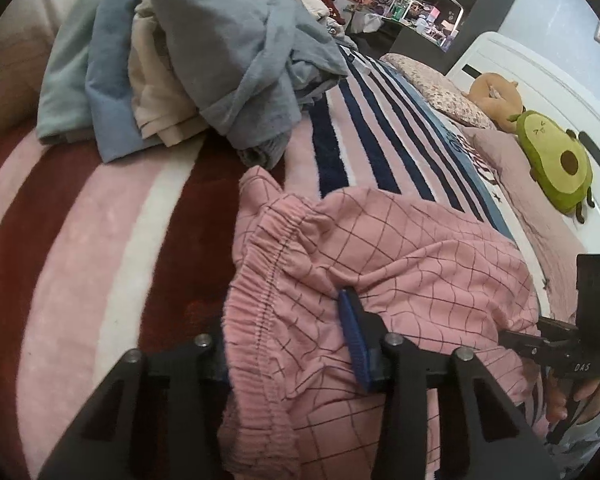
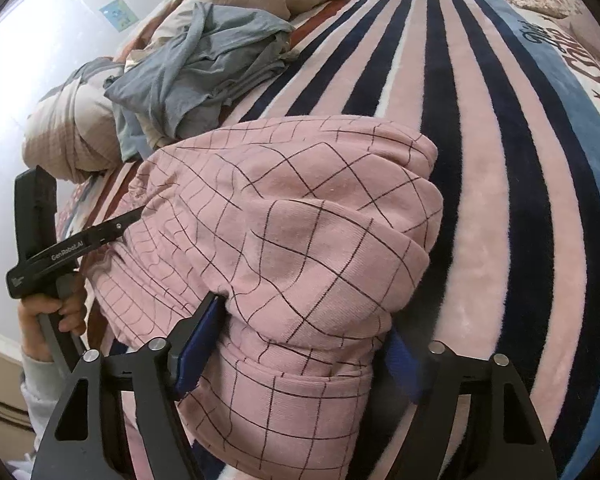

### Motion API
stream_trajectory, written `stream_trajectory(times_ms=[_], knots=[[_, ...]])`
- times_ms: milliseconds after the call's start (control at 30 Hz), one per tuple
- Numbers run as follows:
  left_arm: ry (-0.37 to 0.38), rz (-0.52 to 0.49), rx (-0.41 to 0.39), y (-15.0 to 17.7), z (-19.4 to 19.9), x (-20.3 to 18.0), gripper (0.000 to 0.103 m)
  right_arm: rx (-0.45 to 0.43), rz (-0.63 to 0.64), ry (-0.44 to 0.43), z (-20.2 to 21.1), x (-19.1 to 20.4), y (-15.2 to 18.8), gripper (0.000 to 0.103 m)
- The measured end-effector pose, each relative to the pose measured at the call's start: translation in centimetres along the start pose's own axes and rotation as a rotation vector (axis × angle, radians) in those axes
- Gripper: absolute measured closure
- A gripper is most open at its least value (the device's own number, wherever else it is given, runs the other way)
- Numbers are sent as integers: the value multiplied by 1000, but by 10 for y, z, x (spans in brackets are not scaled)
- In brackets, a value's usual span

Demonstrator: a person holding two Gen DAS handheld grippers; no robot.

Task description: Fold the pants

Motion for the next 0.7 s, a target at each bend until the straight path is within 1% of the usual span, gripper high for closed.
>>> stream_trajectory(times_ms=[100,167,200,233,267,367,467,633,700], knots=[[4,-14,-4,-1,0,-3,73,-1,6,-8,0,4,0,44],[13,-24,-9,-1,1,-6,80,-5,14,-11,0,7,0,53],[10,-32,-16,-2,2,-8,85,-8,24,-8,1,9,-1,55],[4,-38,-24,-2,3,-8,87,-13,37,-3,2,11,-2,61],[-1,-44,-31,-3,3,-10,88,-19,47,1,3,13,-2,67],[-11,-61,-53,-4,9,-15,90,-40,85,16,8,21,-4,76],[-3,-55,-73,-7,17,-15,91,-60,97,13,14,27,-6,80],[23,-57,-122,-11,39,-17,92,-88,102,3,24,36,-8,83],[19,-66,-132,-12,45,-18,92,-98,101,-6,28,40,-8,83]])
Point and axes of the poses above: each gripper's, at about its wrist camera, not at the fingertips, and z roughly against the way its jaws point, x to its left, y to its underside, the point moved 9 cm from there along -z, roughly the way its jaws point, and after that the axes turned 15 degrees about -y, right-handed, at the moved point
